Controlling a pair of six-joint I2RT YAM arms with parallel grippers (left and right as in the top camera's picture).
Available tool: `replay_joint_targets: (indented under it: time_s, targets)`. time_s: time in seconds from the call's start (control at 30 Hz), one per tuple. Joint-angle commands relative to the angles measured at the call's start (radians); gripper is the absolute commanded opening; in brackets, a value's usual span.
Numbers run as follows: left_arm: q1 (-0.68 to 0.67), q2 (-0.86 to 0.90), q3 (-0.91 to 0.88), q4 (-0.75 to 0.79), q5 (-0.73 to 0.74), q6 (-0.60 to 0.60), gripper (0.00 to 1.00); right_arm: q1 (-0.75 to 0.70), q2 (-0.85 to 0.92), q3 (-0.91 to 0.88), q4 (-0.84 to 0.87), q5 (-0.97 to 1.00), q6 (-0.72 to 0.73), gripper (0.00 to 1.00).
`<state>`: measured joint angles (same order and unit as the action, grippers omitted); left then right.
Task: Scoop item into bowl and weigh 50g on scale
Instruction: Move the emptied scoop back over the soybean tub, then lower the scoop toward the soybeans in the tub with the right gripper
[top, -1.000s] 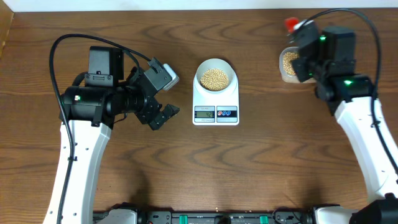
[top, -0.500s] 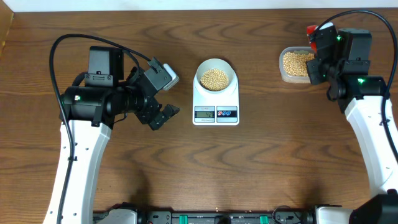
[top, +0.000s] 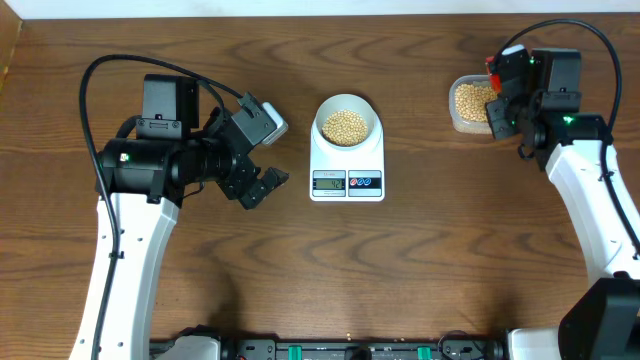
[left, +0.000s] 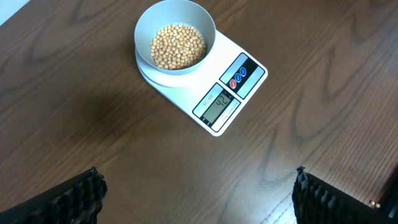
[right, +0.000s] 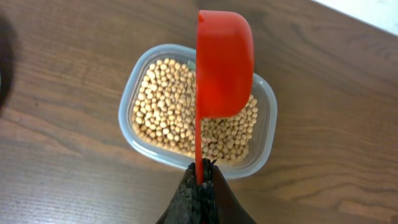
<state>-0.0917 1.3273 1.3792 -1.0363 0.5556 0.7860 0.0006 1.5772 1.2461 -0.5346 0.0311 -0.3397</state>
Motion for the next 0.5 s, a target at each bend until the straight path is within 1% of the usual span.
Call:
replay_joint_targets:
  time_s: [0.0,0.2,0.47]
  targets:
    - [0.003,-0.001,0.018,-0.003,0.016,0.006,0.98,-0.006,0.013,-0.005,-0.016,0.010,0.018,0.01]
    - [0.003,-0.001,0.018,-0.003,0.016,0.006,0.98,-0.006,0.023,-0.005,-0.054,0.072,0.018,0.01]
    - [0.003,-0.001,0.018,-0.003,0.016,0.006,0.98,-0.006,0.031,-0.005,-0.087,0.090,0.018,0.01]
